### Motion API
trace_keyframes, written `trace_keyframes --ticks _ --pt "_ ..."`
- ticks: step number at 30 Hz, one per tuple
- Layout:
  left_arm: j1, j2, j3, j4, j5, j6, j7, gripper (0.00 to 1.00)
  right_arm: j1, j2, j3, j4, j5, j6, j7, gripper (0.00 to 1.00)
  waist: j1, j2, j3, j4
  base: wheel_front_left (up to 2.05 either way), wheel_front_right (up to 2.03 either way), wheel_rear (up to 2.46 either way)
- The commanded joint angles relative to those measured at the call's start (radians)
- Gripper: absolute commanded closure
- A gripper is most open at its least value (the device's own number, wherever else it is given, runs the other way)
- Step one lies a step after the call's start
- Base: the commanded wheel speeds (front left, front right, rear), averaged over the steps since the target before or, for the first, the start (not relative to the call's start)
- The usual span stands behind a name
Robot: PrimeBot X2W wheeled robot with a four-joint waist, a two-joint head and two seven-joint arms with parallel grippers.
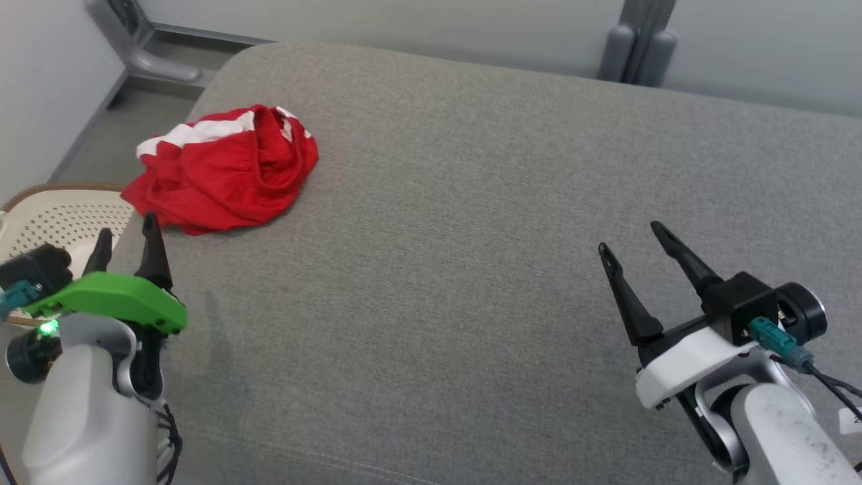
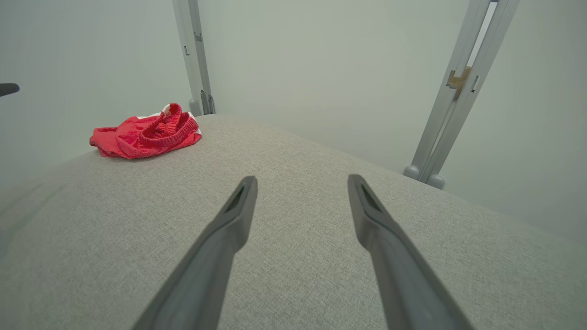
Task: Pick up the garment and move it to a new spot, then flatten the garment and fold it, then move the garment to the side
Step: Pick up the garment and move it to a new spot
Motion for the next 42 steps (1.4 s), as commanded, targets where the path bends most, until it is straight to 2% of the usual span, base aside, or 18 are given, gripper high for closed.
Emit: trace_keyframes --ticks 1,9,15,22,23,24,25,27,31,36,42 --pt "-0.052 0.009 0.006 0.02 -0.016 -0.006 0.007 0.0 -0.024 -0.018 0.001 -0.017 0.011 -0.002 0.007 0.0 -0.0001 0.0 0.136 -0.124 0.0 0.0 0.0" --pt "-0.22 0.065 0.072 0.157 -0.111 0.003 0.063 0.0 -0.102 -0.042 -0.009 -0.099 0.03 -0.002 0.018 0.0 -0.0001 0.0 0.301 -0.235 0.0 0.0 0.0" --pt "-0.296 0.094 0.084 0.236 -0.122 0.02 0.055 0.0 -0.103 -0.043 -0.03 -0.118 0.032 -0.002 0.006 0.0 -0.0001 0.0 0.366 -0.276 0.0 0.0 0.0" --pt "-0.341 0.13 0.095 0.353 -0.128 0.085 0.121 0.0 -0.08 -0.039 -0.051 -0.131 0.029 -0.002 -0.009 0.0 -0.0001 0.0 0.384 -0.32 0.0 0.0 0.0" --pt "-0.342 0.136 0.096 0.371 -0.131 0.092 0.146 0.08 -0.078 -0.037 -0.052 -0.131 0.03 -0.002 -0.011 0.0 -0.0001 0.0 0.382 -0.324 0.0 0.0 0.0" --pt "-0.339 0.137 0.09 0.389 -0.126 0.092 0.166 0.69 -0.075 -0.034 -0.053 -0.127 0.03 -0.002 -0.011 0.0 -0.0001 0.0 0.377 -0.328 0.0 0.0 0.0" --pt "-0.337 0.136 0.091 0.401 -0.133 0.093 0.183 1.0 -0.072 -0.033 -0.056 -0.125 0.03 -0.002 -0.013 0.0 -0.0001 0.0 0.373 -0.329 0.0 0.0 0.0" --pt "-0.341 0.137 0.088 0.42 -0.138 0.086 0.22 1.0 -0.071 -0.025 -0.06 -0.119 0.031 -0.002 -0.022 0.0 -0.0001 0.0 0.359 -0.329 0.0 0.0 0.0" --pt "-0.371 0.174 0.068 0.396 -0.123 0.064 0.23 1.0 -0.063 -0.002 -0.064 -0.091 0.038 -0.002 -0.042 0.0 -0.0001 0.0 0.308 -0.316 0.0 0.0 0.0" --pt "-0.408 0.247 0.029 0.309 -0.091 0.035 0.235 1.0 -0.067 0.035 -0.041 -0.025 0.054 -0.002 -0.08 0.0 -0.0001 0.0 0.211 -0.309 0.0 0.0 0.0" --pt "-0.427 0.255 -0.04 0.134 -0.069 0.006 0.281 1.0 -0.056 0.071 -0.02 0.049 0.066 -0.002 -0.118 0.0 -0.0001 0.0 0.089 -0.324 0.0 0.0 0.0"
